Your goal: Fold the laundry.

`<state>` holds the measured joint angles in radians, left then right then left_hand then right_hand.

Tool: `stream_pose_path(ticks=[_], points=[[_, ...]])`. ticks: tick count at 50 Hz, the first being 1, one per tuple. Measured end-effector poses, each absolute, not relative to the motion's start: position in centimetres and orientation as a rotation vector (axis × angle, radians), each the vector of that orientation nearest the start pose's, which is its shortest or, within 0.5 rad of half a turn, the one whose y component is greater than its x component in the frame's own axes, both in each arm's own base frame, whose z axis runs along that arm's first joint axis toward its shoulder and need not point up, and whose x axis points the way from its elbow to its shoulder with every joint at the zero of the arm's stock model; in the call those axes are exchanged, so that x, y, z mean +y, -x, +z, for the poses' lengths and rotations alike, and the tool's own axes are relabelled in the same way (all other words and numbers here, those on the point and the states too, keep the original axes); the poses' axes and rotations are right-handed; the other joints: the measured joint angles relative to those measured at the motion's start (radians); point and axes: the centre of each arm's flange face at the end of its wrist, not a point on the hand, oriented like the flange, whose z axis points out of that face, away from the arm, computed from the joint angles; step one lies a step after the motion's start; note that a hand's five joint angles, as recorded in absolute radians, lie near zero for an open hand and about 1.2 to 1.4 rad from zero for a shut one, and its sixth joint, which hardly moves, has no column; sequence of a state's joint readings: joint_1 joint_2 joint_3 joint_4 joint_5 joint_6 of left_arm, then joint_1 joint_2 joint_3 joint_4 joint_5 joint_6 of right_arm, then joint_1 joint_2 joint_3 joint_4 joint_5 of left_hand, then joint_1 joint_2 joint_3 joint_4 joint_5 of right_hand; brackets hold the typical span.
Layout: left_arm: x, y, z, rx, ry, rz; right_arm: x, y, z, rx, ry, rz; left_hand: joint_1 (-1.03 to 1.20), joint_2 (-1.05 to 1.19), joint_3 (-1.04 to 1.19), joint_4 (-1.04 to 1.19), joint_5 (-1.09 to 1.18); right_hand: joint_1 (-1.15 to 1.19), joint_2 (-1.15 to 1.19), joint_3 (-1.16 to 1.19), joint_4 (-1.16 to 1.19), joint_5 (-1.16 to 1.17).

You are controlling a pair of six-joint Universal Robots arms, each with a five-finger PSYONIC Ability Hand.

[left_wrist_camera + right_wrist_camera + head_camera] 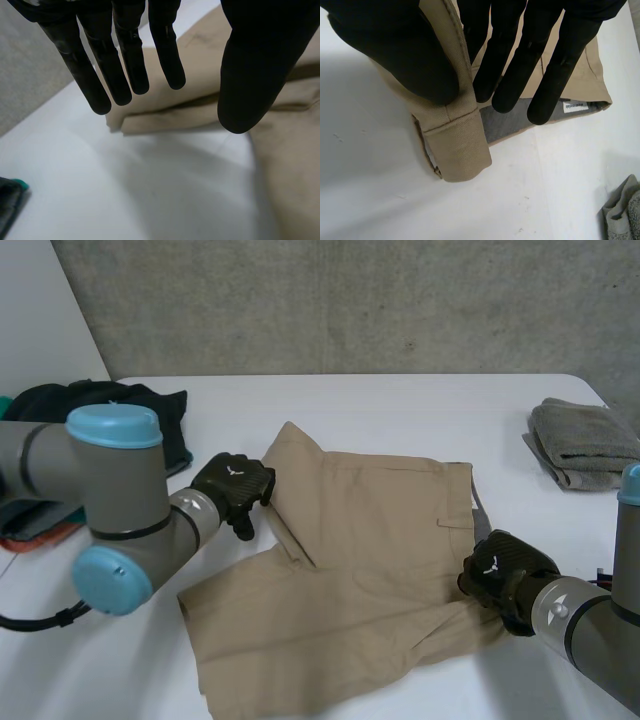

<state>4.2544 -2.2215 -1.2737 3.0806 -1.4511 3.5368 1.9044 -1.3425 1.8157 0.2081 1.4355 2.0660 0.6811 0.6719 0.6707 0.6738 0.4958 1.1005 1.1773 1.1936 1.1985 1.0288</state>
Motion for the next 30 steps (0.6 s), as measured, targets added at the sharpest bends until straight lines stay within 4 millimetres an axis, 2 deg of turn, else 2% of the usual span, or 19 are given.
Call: stream_pose_path(ticks=[7,15,24,30], points=[[-31.3,31.0,13.8,2.47,-1.23,-1.757,-20.3,-22.2,16.6,2.24,2.002,-1.432,-0.004,0.003,0.004,0.003,0.004,0.0,0.0,0.0,0.0,0.0],[-32.4,32.5,13.2,2.439,-1.254,-1.808,-20.5,-22.4,16.2,2.234,1.988,-1.441,-0.094,-0.099,-0.096,-0.104,-0.108,0.0,0.0,0.0,0.0,0.001],[-32.1,35.5,14.2,2.347,-1.318,-1.96,-20.7,-22.4,15.7,2.237,1.989,-1.425,-0.128,-0.131,-0.126,-0.144,-0.146,0.0,0.0,0.0,0.0,0.002],[-31.4,37.3,13.9,2.323,-1.39,-2.009,-20.7,-22.4,15.4,2.241,1.989,-1.412,-0.128,-0.131,-0.126,-0.144,-0.146,0.0,0.0,0.0,0.0,0.002]])
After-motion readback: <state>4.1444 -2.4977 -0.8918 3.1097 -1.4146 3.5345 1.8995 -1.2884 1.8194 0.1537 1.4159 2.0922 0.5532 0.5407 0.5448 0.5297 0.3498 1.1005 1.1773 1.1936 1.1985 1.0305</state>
